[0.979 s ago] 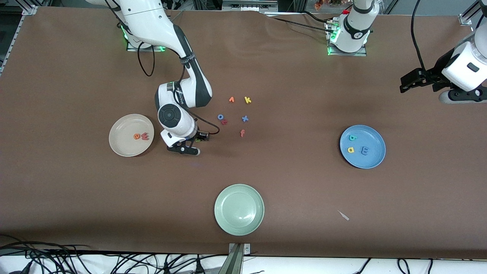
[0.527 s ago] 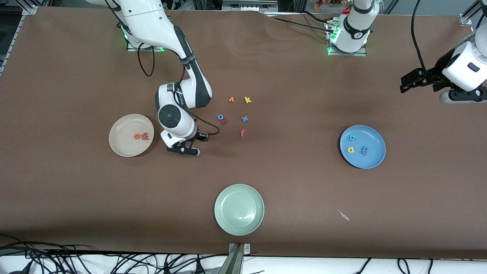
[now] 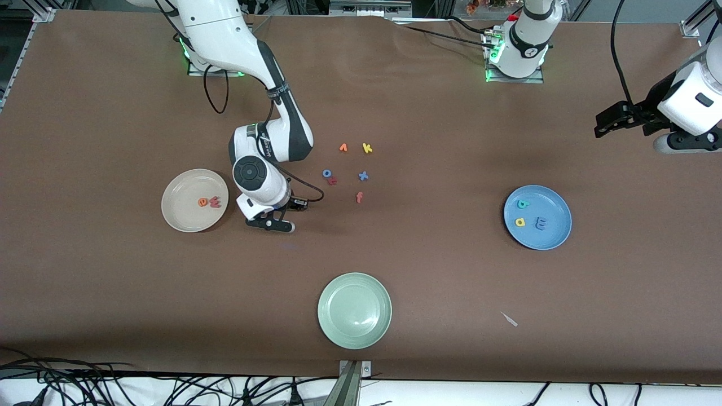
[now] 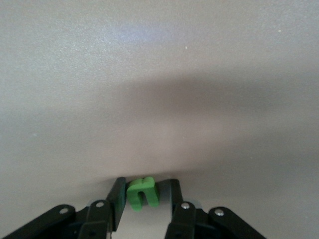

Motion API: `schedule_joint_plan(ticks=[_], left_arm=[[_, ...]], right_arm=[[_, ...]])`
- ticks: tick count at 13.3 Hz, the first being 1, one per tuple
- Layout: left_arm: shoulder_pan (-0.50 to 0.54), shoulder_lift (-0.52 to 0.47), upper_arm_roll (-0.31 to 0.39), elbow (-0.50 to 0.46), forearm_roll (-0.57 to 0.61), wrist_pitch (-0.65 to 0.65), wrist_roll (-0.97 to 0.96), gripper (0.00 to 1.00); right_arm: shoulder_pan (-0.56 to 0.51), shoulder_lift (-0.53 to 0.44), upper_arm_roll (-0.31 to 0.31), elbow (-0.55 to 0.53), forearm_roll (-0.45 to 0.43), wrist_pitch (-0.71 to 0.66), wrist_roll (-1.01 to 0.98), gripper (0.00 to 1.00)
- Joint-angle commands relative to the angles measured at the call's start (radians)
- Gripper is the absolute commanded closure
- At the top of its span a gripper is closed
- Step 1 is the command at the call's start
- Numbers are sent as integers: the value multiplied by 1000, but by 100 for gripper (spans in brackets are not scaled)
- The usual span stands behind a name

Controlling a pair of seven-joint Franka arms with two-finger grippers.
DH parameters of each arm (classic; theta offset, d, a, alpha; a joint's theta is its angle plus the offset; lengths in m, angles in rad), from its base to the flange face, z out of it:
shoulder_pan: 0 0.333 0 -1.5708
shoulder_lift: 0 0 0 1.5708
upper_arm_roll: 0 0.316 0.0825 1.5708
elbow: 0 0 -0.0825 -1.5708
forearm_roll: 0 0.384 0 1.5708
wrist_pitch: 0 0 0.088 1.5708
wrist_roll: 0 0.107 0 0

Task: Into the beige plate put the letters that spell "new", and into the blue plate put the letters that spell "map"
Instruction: 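Grasp the green letter n with the right gripper and lift it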

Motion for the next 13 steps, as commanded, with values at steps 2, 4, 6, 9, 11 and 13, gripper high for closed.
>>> schedule_joint_plan(ticks=[2, 4, 6, 9, 11, 13], left_arm=[[2, 12, -4, 32, -20, -23, 18, 0], [4, 10, -2, 32, -21, -25, 16, 0], [4, 10, -4, 32, -20, -25, 18, 0], [-7, 10, -14, 32, -21, -22, 18, 0], [-7, 10, -13, 32, -20, -22, 18, 0], [1, 10, -7, 32, -20, -22, 21, 0]], right_arm=[[-3, 24, 10, 20, 41, 9, -23, 69], [-3, 24, 10, 20, 43, 11, -23, 74], [-3, 24, 9, 20, 43, 9, -25, 79], [-6, 22, 9, 35, 43, -1, -30, 83], [-6, 22, 9, 35, 43, -1, -28, 84], [-6, 21, 9, 35, 43, -3, -31, 86]])
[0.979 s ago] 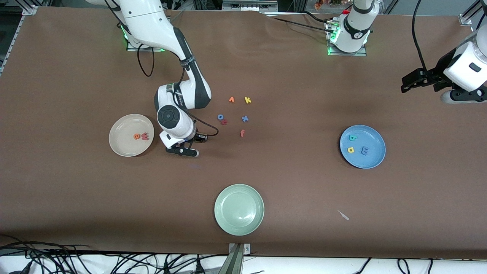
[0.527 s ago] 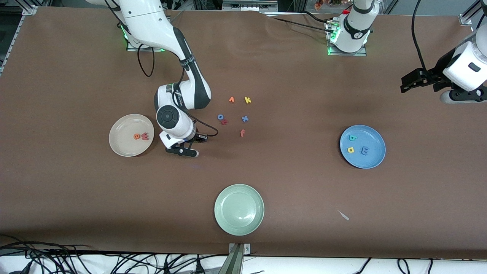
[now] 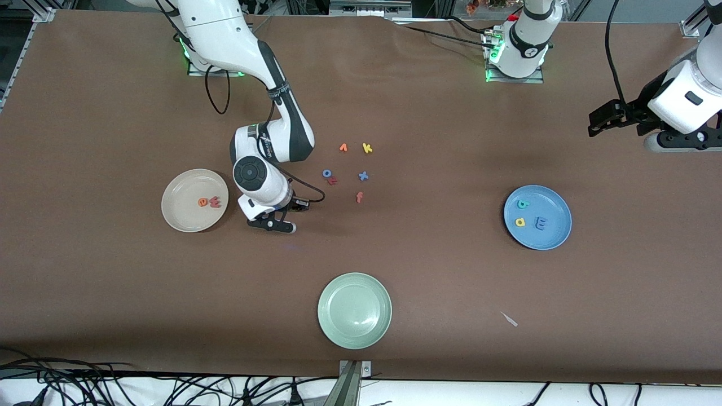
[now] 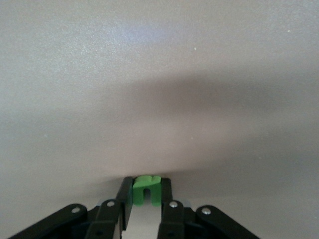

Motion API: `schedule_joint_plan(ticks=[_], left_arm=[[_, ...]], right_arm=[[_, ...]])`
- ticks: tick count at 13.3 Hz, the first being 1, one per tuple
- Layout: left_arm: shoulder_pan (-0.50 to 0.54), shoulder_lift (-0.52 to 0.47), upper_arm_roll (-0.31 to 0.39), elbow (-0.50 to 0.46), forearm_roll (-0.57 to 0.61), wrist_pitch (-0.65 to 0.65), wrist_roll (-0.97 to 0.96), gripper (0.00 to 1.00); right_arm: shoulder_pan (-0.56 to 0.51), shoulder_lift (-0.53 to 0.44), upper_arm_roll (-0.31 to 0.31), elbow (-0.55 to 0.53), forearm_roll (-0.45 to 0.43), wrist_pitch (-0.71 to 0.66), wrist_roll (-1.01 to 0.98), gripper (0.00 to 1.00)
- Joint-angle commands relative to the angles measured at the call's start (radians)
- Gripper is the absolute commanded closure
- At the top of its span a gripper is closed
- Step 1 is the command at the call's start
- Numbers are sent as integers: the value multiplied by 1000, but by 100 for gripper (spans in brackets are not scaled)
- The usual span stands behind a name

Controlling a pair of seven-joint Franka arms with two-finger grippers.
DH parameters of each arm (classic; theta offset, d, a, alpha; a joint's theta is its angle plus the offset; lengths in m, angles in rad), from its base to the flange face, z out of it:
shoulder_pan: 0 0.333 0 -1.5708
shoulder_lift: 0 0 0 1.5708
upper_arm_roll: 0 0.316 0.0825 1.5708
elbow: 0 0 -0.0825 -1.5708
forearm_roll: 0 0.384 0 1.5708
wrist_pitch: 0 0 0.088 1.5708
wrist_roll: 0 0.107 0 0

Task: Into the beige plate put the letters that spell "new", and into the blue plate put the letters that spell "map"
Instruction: 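Grasp the green letter n with the right gripper and lift it, then carry the green n to the beige plate and release it with the right gripper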

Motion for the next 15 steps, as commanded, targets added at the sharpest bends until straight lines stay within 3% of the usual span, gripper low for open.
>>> schedule_joint_plan(ticks=[1, 6, 9, 15], left_arm=[[9, 10, 9, 30, -20, -20, 24, 0], [10, 10, 9, 30, -20, -20, 21, 0], [10, 12, 9, 30, -20, -20, 21, 0], [10, 12, 11, 30, -20, -20, 21, 0]], right_arm=[[-6, 15, 6, 24, 32, -2, -30, 87], [-6, 12, 6, 32, 32, -14, -29, 88], [-15, 6, -12, 78, 18, -116, -35, 89], [-12, -60, -239, 74, 13, -434, -249, 88]])
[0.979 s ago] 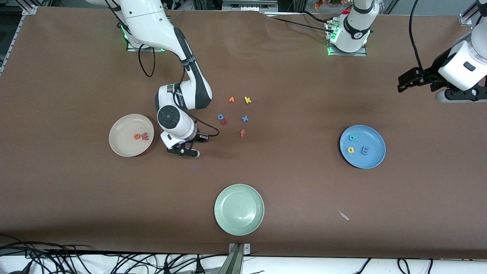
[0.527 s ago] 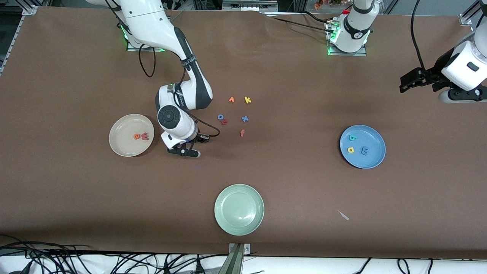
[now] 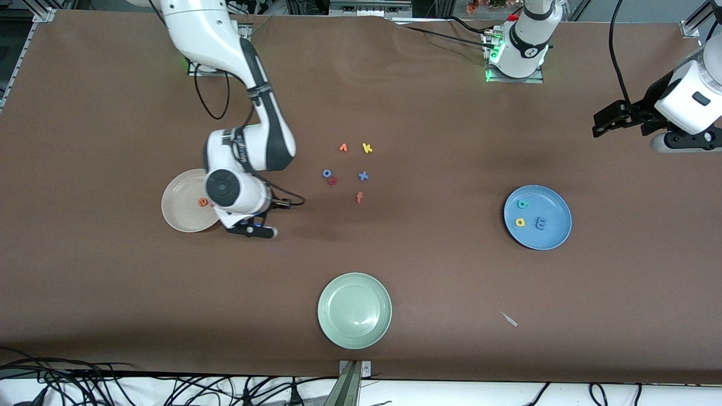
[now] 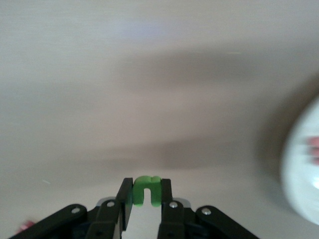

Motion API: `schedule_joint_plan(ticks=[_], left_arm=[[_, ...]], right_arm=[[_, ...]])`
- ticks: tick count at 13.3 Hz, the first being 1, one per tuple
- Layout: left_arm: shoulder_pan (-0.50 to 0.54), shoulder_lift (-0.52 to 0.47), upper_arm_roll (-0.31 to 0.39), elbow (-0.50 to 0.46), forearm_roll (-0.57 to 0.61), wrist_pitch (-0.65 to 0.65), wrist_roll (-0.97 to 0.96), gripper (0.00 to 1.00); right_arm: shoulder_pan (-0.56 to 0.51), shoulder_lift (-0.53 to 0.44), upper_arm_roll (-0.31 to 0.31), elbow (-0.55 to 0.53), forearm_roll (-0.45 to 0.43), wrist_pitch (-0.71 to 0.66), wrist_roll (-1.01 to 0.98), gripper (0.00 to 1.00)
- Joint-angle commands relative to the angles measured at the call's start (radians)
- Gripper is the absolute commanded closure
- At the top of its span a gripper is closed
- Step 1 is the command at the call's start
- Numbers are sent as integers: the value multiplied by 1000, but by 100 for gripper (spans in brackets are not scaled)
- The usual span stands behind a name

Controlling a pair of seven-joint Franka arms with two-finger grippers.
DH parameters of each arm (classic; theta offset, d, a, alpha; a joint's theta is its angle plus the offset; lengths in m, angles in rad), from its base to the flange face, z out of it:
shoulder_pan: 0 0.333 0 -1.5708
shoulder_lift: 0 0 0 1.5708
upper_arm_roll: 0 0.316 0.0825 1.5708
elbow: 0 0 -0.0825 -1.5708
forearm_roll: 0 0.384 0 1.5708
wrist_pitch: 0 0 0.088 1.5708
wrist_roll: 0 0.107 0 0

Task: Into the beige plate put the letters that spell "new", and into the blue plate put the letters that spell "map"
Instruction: 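Carry the green n to the beige plate and release it with the right gripper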

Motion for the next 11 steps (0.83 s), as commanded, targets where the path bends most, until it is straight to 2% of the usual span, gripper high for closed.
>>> schedule_joint_plan(ticks=[1, 5, 11], left_arm=[[5, 12, 4, 29, -20, -20, 22, 0], [5, 10, 4, 29, -20, -19, 22, 0], [5, 10, 4, 29, -18, -19, 22, 0]], right_arm=[[-4, -22, -85, -16, 10, -101, -133, 88], [-7, -4, -161, -72, 0, -135, -212, 88], [-108, 38, -168, -72, -23, -124, -297, 87]])
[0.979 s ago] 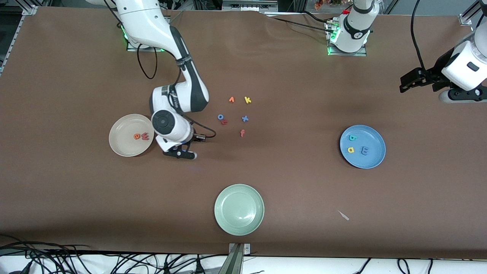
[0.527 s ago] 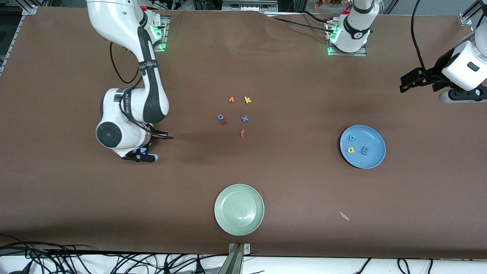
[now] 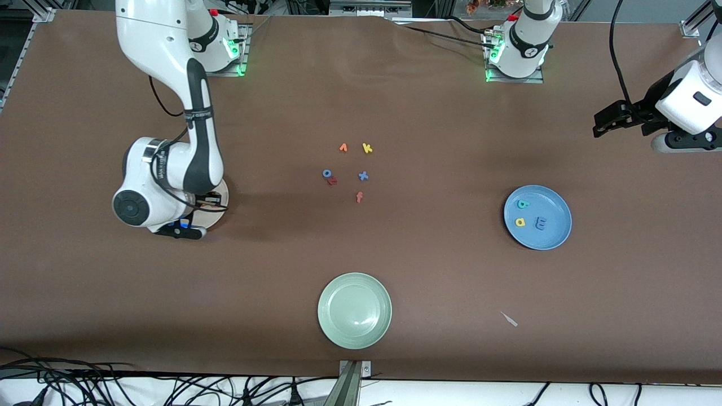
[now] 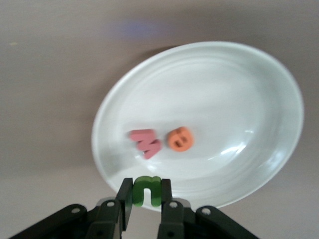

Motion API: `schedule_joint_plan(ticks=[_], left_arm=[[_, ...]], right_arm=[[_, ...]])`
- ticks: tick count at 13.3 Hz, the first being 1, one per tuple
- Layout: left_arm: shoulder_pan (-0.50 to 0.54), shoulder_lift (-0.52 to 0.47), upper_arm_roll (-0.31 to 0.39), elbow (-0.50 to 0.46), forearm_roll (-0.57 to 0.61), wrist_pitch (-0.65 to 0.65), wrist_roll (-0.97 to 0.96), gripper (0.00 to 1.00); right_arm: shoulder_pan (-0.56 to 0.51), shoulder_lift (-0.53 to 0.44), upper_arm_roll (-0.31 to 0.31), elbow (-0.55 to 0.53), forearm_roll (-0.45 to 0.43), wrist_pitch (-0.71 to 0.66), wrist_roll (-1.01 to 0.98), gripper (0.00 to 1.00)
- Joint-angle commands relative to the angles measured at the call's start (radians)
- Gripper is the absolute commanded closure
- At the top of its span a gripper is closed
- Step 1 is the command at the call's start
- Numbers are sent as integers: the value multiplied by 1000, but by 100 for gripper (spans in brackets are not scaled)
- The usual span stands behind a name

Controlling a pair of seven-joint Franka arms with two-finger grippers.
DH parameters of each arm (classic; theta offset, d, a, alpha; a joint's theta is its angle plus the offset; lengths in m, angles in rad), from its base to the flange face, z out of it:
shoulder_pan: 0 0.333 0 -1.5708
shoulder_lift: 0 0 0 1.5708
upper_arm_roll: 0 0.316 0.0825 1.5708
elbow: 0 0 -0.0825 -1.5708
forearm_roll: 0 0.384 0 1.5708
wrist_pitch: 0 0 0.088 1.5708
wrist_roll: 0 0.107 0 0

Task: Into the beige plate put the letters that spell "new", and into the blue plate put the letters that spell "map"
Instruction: 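Carry the green n to the beige plate and release it with the right gripper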

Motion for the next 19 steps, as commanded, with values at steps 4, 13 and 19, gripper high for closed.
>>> schedule_joint_plan(ticks=[4, 13, 19], left_arm=[[3, 12, 1, 28, -20, -19, 22, 0], [3, 12, 1, 30, -18, -19, 22, 0], [3, 10, 1, 30, -18, -17, 22, 0]], right_arm=[[-22, 15, -4, 15, -9, 4, -31, 6], [-4, 1, -4, 188, -3, -215, -15, 0], [51, -5, -7, 273, 1, -295, -5, 0]])
